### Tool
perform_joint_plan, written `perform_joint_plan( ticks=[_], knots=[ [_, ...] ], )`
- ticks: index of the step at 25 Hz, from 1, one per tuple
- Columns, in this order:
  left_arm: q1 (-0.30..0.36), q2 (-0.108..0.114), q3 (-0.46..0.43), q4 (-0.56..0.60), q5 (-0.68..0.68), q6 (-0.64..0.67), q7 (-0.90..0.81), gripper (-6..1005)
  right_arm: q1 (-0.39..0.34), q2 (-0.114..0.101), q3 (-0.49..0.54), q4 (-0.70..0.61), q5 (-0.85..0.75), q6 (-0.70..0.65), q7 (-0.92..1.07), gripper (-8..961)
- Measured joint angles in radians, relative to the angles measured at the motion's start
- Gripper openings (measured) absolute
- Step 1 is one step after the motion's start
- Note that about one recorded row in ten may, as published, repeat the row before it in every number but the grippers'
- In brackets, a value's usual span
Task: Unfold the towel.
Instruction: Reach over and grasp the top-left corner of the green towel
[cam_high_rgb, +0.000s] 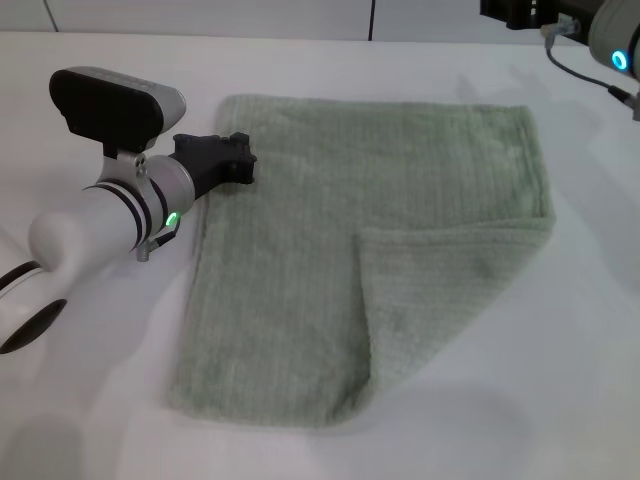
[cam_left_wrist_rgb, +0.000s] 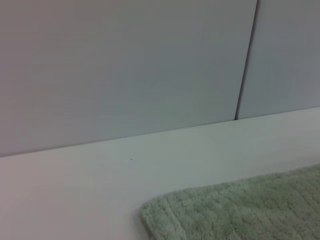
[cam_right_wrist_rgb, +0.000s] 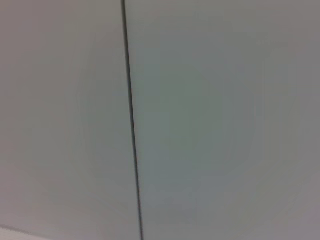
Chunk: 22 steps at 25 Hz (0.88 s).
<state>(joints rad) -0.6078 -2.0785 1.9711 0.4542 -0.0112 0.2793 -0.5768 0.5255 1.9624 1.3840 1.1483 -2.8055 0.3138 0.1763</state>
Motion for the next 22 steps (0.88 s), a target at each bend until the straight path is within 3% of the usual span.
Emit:
perform_joint_plan(
  ticks=[8, 22],
  knots=[
    [0.002, 0.000, 0.000, 0.000, -0.001, 0.000, 0.000, -1, 0.022, 0.023, 0.204, 0.045, 0.432, 0.276, -0.487, 760],
    [0.007, 0.002, 0.000, 0.012, -0.002, -0.005, 0.000, -1, 0.163, 0.026, 0.405, 0.044, 0.514, 0.756, -0.654, 759]
  ],
)
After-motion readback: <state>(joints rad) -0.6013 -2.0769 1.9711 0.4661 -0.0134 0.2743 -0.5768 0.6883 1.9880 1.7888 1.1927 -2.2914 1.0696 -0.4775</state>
